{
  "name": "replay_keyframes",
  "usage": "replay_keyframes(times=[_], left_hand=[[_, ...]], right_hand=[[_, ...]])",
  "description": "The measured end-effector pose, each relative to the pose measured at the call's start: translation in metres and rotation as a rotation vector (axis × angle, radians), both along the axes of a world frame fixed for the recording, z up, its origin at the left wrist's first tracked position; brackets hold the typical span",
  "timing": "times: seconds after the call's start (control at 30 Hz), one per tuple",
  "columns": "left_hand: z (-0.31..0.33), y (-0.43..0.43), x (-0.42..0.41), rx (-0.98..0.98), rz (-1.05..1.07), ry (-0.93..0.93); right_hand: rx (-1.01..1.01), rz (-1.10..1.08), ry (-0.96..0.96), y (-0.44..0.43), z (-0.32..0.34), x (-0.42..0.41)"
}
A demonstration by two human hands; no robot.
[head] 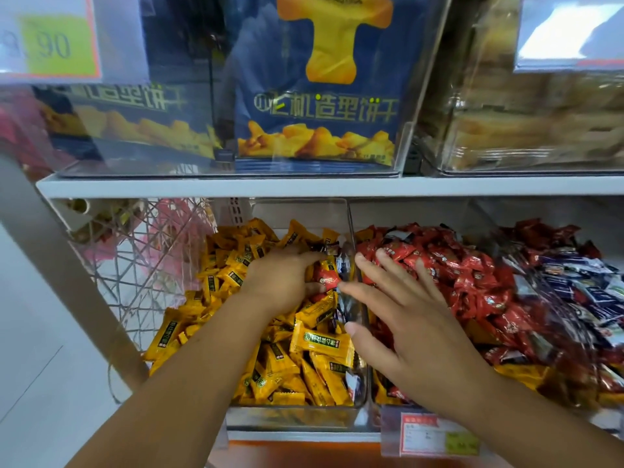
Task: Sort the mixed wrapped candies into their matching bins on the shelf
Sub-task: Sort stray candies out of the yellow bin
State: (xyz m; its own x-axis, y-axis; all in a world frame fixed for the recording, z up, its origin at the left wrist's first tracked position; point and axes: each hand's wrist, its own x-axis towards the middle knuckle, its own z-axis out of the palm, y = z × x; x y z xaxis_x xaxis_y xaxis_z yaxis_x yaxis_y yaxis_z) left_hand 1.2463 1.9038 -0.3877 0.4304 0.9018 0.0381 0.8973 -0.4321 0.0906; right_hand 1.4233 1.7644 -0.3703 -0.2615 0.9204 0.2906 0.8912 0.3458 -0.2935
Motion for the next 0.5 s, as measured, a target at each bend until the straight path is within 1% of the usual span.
replay_keyframes(times=[0.17, 0.3, 0.33, 0.5], left_hand=[[0.0007, -0.0047, -0.0021, 0.013, -0.04, -0.071], [0.0001, -0.0087, 0.0028, -0.038, -0.094, 0.067], [-0.0008, -0.0081, 0.0039, -0.045, -0.086, 0.075], [-0.0037, -0.0006, 0.0038, 0.0, -0.024, -0.036]], right_hand=[[0.0, -0.004, -0.027, -0.0015, 0.0004, 0.0003], [-0.004, -0.006, -0.003, -0.0033, -0.0006, 0.0], [-0.009, -0.006, 0.0, -0.0035, -0.0005, -0.0003], [-0.044, -0.006, -0.014, -0.0035, 0.0022, 0.0011]])
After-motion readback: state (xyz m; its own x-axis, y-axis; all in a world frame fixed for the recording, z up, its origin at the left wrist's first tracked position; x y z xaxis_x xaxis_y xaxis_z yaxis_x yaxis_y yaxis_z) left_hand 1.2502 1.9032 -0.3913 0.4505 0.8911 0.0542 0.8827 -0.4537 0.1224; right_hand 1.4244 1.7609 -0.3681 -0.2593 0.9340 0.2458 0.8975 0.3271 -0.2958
